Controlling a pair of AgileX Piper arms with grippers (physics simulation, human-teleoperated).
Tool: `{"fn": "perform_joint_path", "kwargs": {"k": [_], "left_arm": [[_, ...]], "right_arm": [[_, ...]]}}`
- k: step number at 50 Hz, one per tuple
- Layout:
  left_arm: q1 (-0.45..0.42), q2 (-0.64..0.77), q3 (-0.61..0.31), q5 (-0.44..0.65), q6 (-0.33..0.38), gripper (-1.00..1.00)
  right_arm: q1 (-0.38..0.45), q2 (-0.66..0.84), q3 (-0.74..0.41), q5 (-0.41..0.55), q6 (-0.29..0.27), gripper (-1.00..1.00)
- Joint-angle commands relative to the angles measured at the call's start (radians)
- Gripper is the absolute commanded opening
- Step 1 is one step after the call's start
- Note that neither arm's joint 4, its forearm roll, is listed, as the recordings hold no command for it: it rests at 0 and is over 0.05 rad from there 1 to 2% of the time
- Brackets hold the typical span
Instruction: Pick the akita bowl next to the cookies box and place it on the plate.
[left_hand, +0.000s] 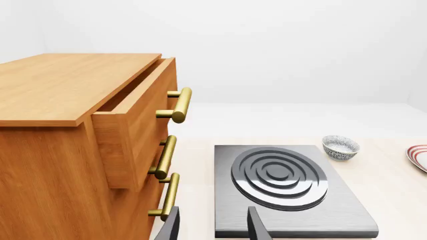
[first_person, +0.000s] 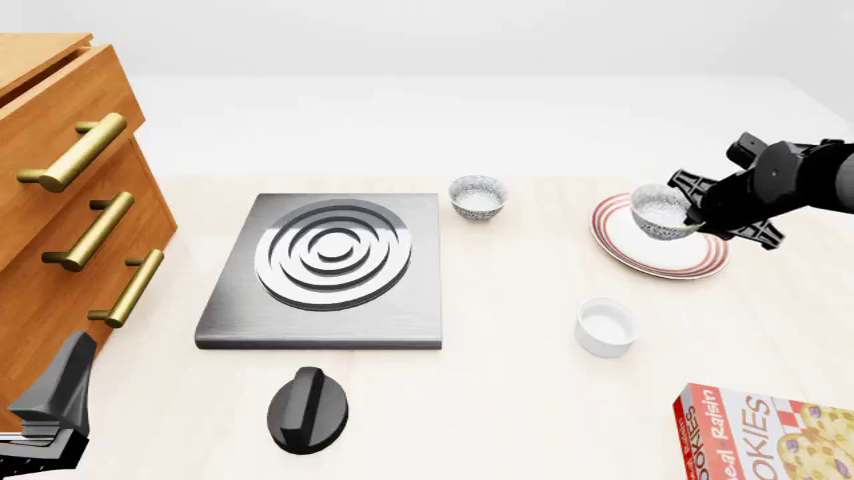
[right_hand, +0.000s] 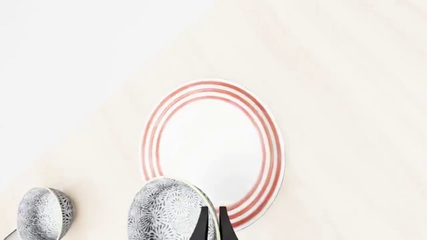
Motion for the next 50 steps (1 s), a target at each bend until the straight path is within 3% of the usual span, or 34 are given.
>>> {"fn": "perform_joint_path", "kwargs": {"k": [1,26,50], "left_arm": [[0.000,0.000,0.000,0.000,0.000,1.00],[0.000,0.000,0.000,0.000,0.000,1.00],[0.000,0.000,0.000,0.000,0.000,1.00]], "right_arm": [[-0.001,0.016,0.000,-0.028,-0.005,-1.00],[-0.020,0.100,-0.037,-0.077,-0.015,-1.00],[-0.034,0.242,-0.152,-0.106,-0.007,-1.00]]}}
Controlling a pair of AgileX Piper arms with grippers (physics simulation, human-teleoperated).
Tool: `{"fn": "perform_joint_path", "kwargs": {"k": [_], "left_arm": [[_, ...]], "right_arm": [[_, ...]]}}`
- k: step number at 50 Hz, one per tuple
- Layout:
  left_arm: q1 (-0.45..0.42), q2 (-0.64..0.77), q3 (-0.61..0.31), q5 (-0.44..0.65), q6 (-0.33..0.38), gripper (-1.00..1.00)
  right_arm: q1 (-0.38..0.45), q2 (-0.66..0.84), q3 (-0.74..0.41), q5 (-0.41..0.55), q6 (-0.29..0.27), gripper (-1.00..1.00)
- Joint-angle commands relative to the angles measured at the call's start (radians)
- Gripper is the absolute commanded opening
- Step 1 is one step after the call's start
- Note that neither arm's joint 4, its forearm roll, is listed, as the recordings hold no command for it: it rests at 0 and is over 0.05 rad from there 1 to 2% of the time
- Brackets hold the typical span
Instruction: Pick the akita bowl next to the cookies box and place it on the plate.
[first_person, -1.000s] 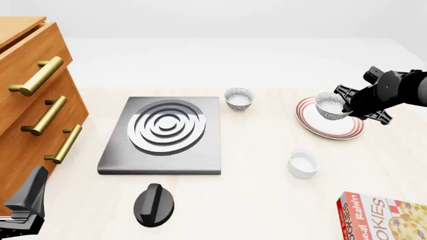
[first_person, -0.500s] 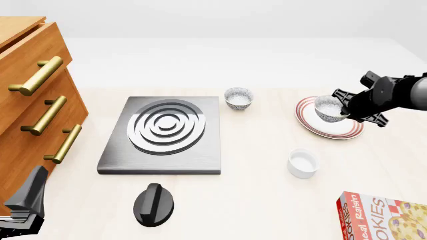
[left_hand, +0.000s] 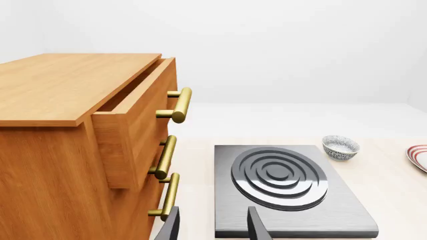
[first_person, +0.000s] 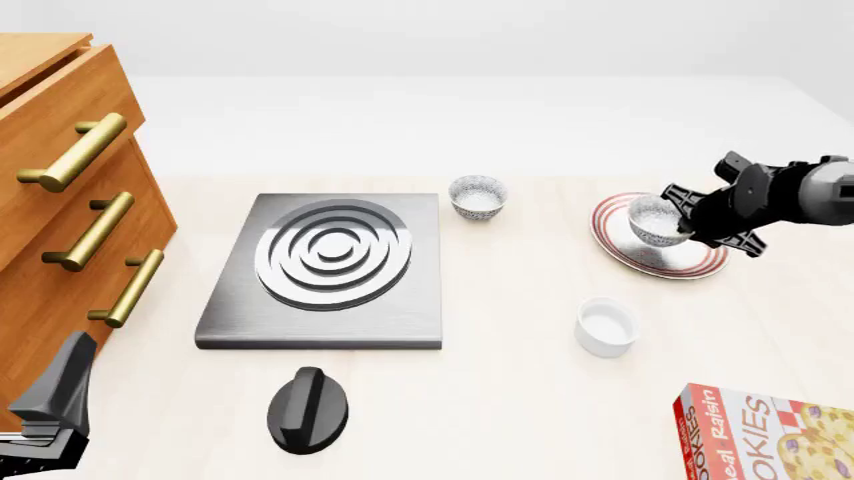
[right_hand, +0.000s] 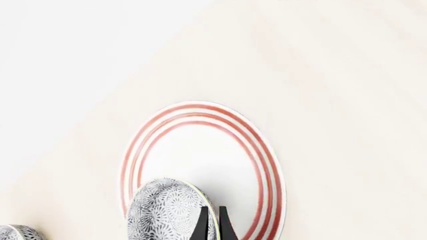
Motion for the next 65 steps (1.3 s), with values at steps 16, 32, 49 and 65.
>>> {"fn": "perform_joint_path", "kwargs": {"k": [16,32,49,65], "left_arm": [[0.000,0.000,0.000,0.000,0.000,1.00],[0.000,0.000,0.000,0.000,0.000,1.00],[0.000,0.000,0.000,0.000,0.000,1.00],[0.000,0.000,0.000,0.000,0.000,1.00]], "right_arm": [[-0.018,0.075,-0.055,-0.027,0.004,-1.00],[-0.021,0.080,-0.048,-0.040,-0.001,1.00],[-0.017,-0.024,0.034,-0.043,-0.007,1.00],[-0.032,-0.203,0.188,-0.046,-0.020,1.00]]}}
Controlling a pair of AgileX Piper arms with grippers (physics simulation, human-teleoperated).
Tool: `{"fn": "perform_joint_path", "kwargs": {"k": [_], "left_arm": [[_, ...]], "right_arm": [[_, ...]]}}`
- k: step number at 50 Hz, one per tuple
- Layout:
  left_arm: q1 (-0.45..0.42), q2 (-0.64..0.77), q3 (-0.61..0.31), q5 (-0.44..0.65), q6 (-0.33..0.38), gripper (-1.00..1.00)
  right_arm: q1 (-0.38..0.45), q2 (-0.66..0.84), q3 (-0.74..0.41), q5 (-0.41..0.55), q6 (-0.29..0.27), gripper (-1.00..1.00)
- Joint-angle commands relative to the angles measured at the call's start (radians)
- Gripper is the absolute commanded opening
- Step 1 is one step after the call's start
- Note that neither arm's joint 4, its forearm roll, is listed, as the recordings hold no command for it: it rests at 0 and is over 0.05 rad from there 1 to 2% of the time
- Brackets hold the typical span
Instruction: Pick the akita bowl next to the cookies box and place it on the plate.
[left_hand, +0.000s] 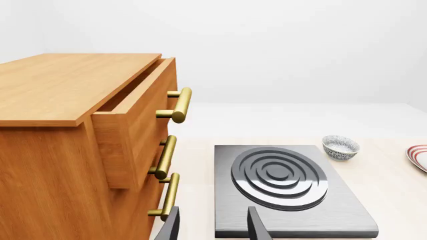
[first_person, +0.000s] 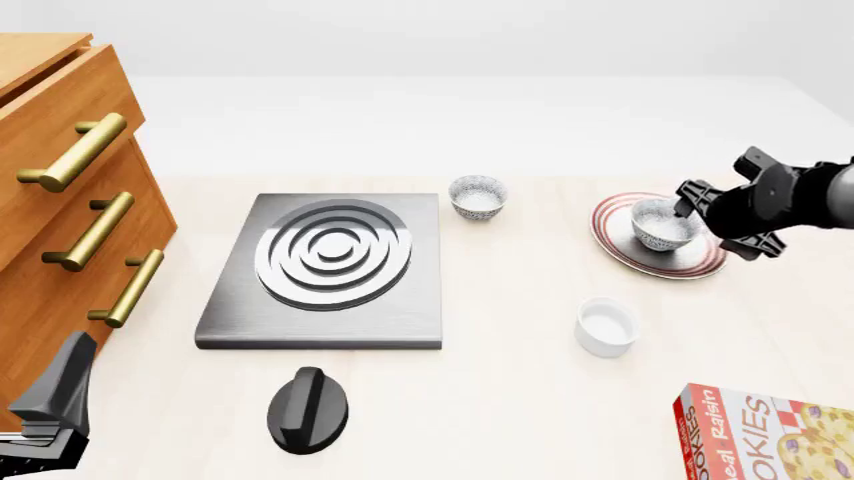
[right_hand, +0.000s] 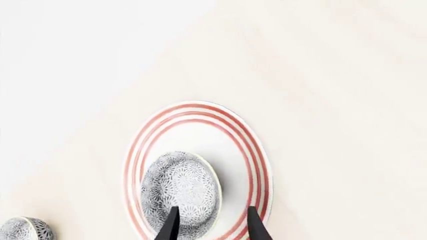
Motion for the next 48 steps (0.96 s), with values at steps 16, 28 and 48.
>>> {"fn": "perform_joint_path", "kwargs": {"k": [16,28,48], "left_arm": [[0.000,0.000,0.000,0.000,0.000,1.00],[0.000,0.000,0.000,0.000,0.000,1.00],[0.000,0.000,0.000,0.000,0.000,1.00]], "right_arm": [[0.022,-0.289,0.257,-0.003,-0.034,1.00],[0.046,-0.469,0.379,0.003,-0.075,1.00],[0.123,-0.813,0.533,0.099,-0.083,1.00]]}}
